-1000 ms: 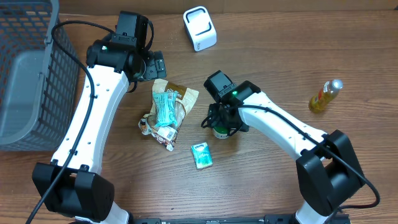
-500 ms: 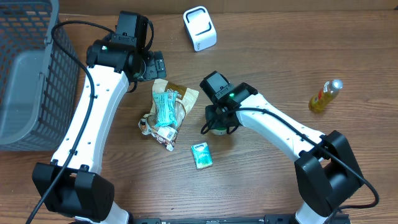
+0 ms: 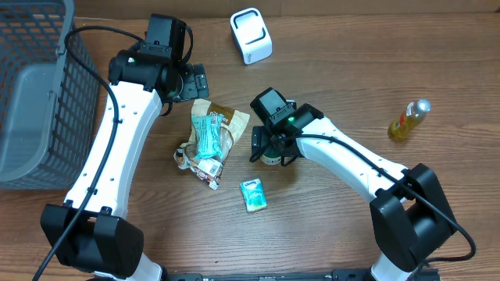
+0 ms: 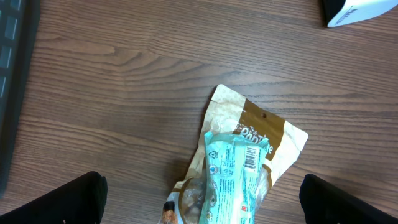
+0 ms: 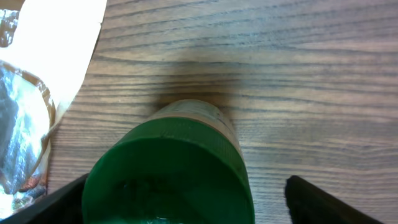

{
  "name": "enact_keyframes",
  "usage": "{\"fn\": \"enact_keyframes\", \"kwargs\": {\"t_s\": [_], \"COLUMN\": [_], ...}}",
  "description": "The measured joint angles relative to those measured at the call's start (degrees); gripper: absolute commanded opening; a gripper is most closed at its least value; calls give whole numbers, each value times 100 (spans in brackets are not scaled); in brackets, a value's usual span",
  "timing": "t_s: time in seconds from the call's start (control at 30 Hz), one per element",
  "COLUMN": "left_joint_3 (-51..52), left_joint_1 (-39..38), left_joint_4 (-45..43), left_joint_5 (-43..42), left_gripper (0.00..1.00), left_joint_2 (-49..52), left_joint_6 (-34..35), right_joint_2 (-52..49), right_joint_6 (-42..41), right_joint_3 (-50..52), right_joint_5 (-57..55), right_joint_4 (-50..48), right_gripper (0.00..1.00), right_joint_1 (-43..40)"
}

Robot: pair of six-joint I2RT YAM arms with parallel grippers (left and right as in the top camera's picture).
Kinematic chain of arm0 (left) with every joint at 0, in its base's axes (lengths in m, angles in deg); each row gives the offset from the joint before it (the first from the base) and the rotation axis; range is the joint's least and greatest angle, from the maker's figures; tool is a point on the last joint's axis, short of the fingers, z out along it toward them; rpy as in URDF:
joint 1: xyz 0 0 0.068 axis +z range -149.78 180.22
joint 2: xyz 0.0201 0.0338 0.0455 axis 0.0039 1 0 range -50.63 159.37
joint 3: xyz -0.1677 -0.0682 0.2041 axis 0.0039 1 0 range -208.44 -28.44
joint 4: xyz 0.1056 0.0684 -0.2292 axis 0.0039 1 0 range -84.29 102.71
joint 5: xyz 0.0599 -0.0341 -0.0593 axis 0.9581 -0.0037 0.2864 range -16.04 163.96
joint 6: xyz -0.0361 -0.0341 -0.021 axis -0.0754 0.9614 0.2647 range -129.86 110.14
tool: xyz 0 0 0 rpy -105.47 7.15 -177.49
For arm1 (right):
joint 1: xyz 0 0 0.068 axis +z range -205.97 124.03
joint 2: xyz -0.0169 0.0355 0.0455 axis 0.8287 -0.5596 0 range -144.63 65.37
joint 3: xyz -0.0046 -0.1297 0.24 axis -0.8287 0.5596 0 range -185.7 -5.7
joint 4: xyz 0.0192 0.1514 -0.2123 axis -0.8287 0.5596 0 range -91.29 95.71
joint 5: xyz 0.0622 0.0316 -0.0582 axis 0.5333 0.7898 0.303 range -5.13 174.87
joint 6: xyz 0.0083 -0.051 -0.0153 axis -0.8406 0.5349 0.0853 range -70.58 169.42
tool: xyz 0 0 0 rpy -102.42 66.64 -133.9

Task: Scan the item barcode
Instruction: 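Lift the green-capped tub and shift it left toward the packets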

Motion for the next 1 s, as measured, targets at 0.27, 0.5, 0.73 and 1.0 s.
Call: {"fn": "enact_keyframes", "kwargs": {"t_s": [0.27,0.5,0.73,1.0], "left_joint_3": [0,0,0,0], "left_joint_1": [0,0,0,0], "left_joint_4": [0,0,0,0], "left_joint_5": [0,0,-2,0], "left_gripper": [100,100,100,100], "left_joint_2": [0,0,0,0], "left_joint_6": [-2,-2,-2,0], "right_joint_2": [0,0,0,-2], "right_joint_6": [-544,120,1353,723], "right_joint_3": [0,0,0,2], "right_joint_5": [-48,-142,-192,-219], "right_joint_4": [-9,-22,-48,-48], "right_gripper": [60,57,100,100], "right_joint_1": [42,44,42,42]}}
